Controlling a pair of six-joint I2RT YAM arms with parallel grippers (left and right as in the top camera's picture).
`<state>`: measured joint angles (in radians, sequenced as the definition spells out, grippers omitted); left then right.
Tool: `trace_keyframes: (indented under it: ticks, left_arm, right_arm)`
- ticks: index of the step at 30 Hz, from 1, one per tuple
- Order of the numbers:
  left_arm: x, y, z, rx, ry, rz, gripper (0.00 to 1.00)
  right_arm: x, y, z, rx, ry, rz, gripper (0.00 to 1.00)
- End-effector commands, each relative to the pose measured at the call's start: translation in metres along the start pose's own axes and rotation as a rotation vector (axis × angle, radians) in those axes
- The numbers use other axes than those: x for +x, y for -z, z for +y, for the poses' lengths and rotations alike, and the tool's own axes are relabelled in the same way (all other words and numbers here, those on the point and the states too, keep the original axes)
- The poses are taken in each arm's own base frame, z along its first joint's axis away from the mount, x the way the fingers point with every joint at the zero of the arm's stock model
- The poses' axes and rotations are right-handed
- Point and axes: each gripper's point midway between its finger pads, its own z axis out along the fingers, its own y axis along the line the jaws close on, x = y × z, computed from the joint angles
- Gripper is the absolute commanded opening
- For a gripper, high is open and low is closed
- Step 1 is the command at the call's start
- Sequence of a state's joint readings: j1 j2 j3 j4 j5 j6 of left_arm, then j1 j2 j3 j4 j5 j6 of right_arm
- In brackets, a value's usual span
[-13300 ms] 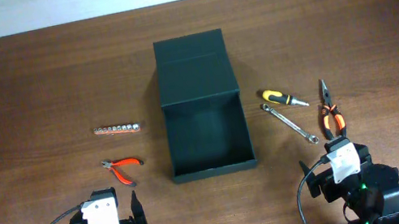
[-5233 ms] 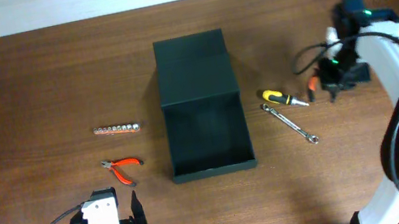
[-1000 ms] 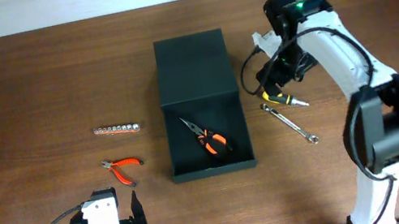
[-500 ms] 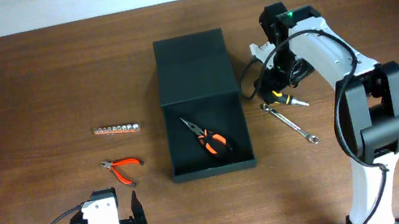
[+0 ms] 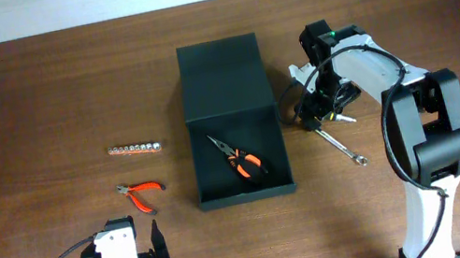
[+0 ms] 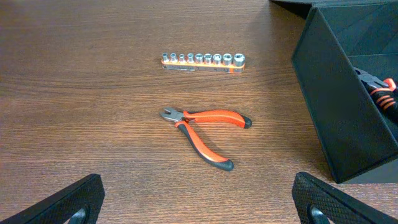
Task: Pack container
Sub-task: 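Move right gripper back over yellow-black screwdriver and grasp it, then lift screwdriver into the box beside the pliers and release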
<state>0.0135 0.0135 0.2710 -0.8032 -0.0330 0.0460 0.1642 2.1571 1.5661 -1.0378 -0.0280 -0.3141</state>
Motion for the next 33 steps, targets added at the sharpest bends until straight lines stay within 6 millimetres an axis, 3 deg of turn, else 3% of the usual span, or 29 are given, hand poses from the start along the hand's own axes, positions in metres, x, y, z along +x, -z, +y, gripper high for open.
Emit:
trace_keyframes:
  ticks: [1, 6, 13, 33]
  left_arm:
    - [0.0, 0.0, -0.001, 0.004, -0.017, -0.006, 0.99]
    - [0.0, 0.0, -0.001, 0.004, -0.017, -0.006, 0.99]
    - [0.0, 0.0, -0.001, 0.004, -0.017, -0.006, 0.99]
    - [0.0, 0.0, -0.001, 0.004, -0.017, -0.006, 0.99]
  right_arm:
    - [-0.001, -0.005, 0.003, -0.023, -0.017, -0.001, 0.85]
    - [-0.001, -0.005, 0.004, -0.03, -0.017, -0.002, 0.72]
    - [-0.004, -0.004, 0.017, -0.101, -0.017, -0.023, 0.72]
    - [-0.014, -0.004, 0.016, -0.106, -0.041, -0.061, 0.32]
